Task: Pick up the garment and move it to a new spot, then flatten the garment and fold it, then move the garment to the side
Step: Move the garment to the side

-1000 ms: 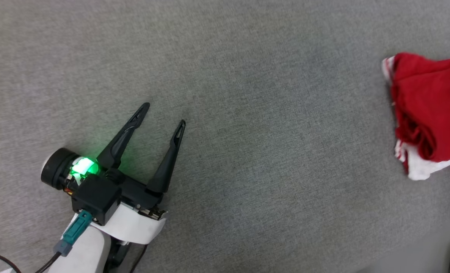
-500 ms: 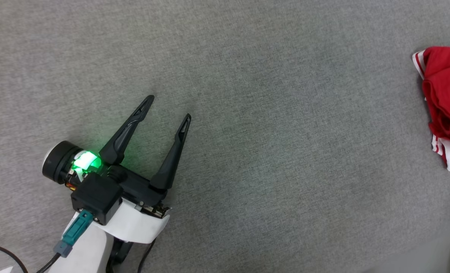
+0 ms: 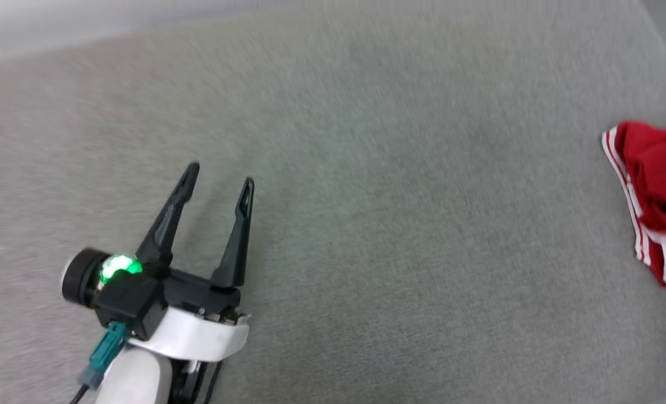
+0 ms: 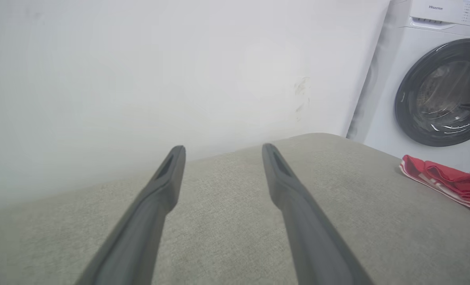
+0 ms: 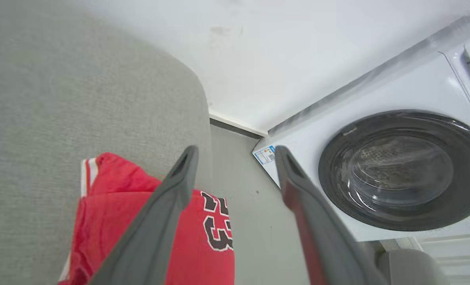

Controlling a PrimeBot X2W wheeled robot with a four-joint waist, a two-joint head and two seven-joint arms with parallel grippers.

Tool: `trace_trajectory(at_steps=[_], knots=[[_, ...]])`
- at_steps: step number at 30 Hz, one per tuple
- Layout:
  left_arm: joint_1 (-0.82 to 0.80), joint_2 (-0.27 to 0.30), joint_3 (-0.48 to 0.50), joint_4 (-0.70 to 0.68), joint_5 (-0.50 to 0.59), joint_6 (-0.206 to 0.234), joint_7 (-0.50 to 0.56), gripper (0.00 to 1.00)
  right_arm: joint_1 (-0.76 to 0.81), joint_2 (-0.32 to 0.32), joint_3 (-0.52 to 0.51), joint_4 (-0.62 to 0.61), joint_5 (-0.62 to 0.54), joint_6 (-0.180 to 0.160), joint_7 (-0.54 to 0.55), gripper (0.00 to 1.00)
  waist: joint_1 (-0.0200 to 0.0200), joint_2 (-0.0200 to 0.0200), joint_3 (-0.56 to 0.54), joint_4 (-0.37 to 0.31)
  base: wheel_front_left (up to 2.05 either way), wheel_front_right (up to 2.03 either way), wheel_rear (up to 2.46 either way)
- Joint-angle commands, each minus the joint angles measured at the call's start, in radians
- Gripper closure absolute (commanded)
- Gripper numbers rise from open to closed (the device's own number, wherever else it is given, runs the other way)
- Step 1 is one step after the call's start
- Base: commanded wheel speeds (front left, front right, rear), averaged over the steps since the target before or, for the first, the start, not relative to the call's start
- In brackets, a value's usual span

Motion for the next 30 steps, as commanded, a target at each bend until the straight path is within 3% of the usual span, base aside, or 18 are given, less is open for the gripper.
trace_trajectory(at_steps=[1,10,16,24,30], knots=[[0.023,-0.017,0.014,0.008,0.01,0.002,0.003,0.0,0.042,0.023,-0.031,-0.05,0.022,-0.002,-0.019,0.0,0.0,0.0,-0.112,0.076,0.0,0.0,0.0],[0.123,-0.074,0.103,0.02,0.018,0.008,0.003,0.0,0.275,0.233,-0.158,-0.395,0.09,-0.001,-0.066,0.0,0.0,0.0,-0.229,0.155,0.0,0.0,0.0],[0.181,-0.089,0.129,0.044,0.035,0.004,0.003,0.0,0.423,0.384,-0.196,-0.549,0.139,-0.001,-0.092,0.0,0.0,0.0,-0.272,0.207,0.0,0.0,0.0],[0.212,-0.106,0.142,0.106,0.062,0.01,0.003,0.0,0.579,0.514,-0.176,-0.585,0.204,-0.001,-0.178,0.0,0.0,0.0,-0.31,0.253,0.0,0.0,0.0],[0.226,-0.113,0.152,0.106,0.074,0.008,0.003,0.0,0.622,0.505,-0.154,-0.542,0.248,-0.001,-0.212,0.0,0.0,0.0,-0.315,0.263,0.0,0.0,0.0]])
